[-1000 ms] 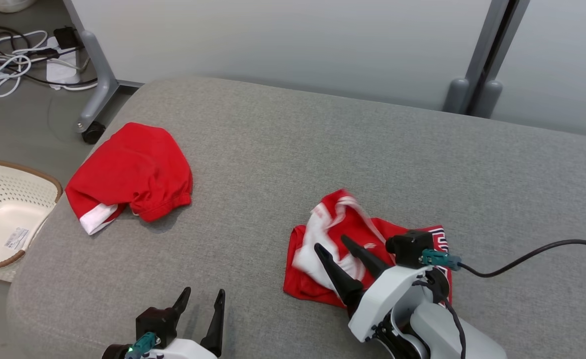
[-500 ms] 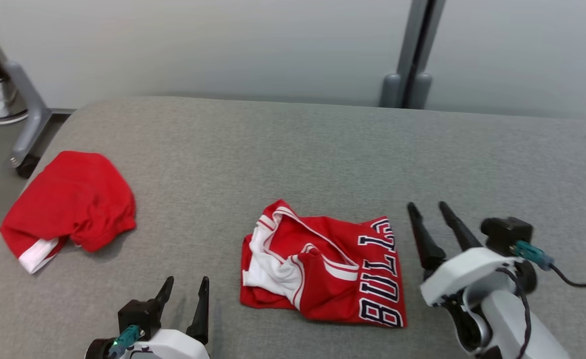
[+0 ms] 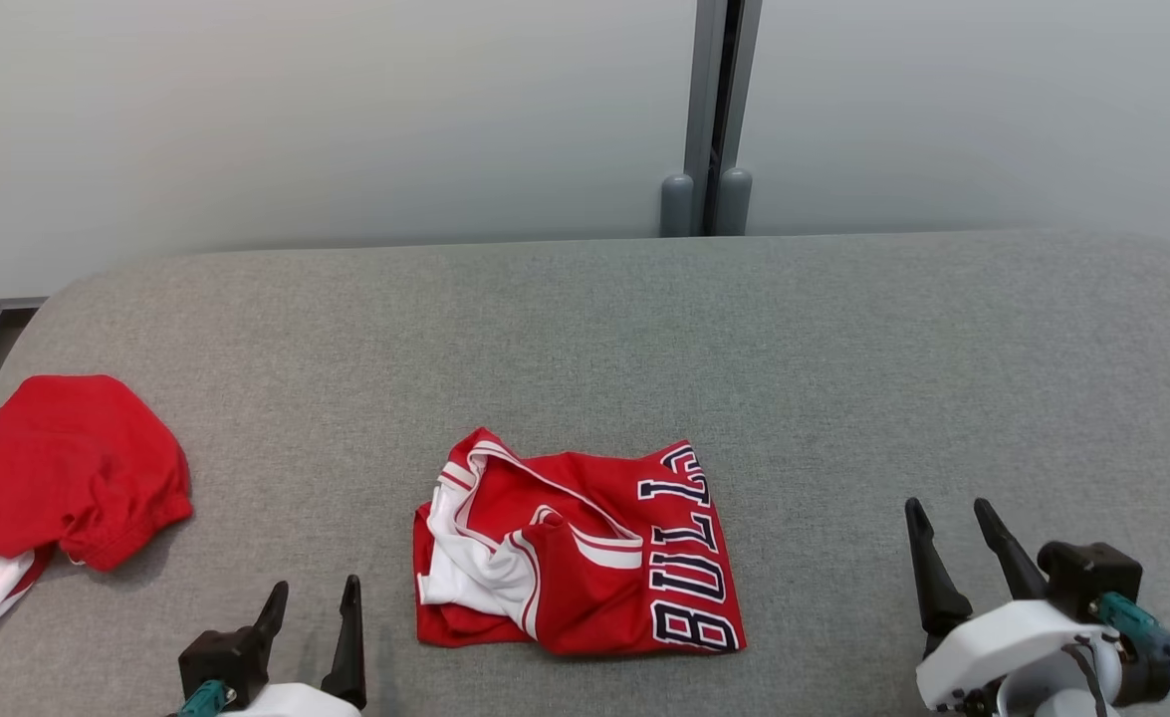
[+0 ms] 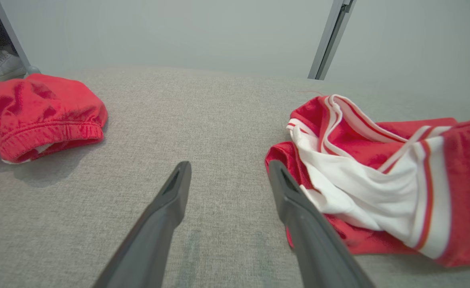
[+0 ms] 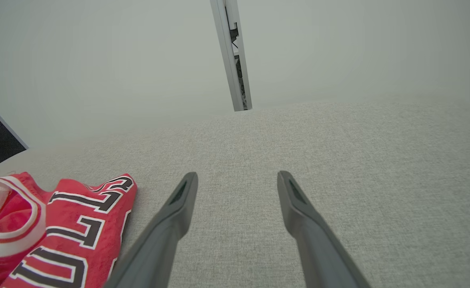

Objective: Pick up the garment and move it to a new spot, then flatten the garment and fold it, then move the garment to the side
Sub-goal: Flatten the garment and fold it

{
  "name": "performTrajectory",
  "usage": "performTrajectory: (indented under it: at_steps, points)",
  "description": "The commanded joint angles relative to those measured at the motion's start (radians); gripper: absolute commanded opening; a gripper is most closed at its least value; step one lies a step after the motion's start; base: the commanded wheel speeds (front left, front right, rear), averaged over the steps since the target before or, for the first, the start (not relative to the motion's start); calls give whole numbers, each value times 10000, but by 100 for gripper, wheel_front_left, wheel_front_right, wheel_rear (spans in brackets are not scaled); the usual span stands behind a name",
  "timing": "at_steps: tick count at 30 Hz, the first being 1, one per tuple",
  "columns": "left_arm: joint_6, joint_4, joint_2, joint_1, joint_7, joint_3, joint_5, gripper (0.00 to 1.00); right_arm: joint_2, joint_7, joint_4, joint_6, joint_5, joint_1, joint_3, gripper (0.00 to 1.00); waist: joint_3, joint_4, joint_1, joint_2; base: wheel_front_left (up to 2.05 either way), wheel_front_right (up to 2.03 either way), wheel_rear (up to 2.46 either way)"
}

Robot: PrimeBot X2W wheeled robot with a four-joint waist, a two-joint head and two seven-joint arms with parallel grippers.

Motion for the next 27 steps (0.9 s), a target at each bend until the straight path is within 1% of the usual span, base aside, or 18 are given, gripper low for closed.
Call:
performTrajectory:
  at_steps: [1, 10, 17, 20, 23, 27]
  points:
    - [47, -61, 49, 132, -16, 145, 41, 100, -40, -47, -135, 1, -35, 242, -102, 100, -52, -44, 0, 0, 0, 0, 0]
    - [-19, -179, 46, 551, -15, 546, 83, 100, -48, -46, -639, 1, -310, 986, -238, 100, -284, -147, 0, 0, 0, 0, 0]
    - [-49, -228, 44, 625, -15, 684, 138, 100, -47, -46, -714, 1, -153, 1045, -46, 100, -279, -146, 0, 0, 0, 0, 0]
    - [-55, -240, 46, 559, -15, 645, 120, 100, -42, -48, -758, 1, 23, 982, 197, 100, -227, -119, 0, 0, 0, 0, 0]
    - [-64, -206, 44, 522, -15, 553, 43, 100, -28, -48, -962, 1, 295, 802, 1105, 100, -143, -77, 0, 0, 0, 0, 0]
    - [-74, -122, 47, 480, -15, 414, -54, 100, -49, -48, -1279, 1, 971, 456, 2923, 100, -56, 97, 0, 0, 0, 0, 0]
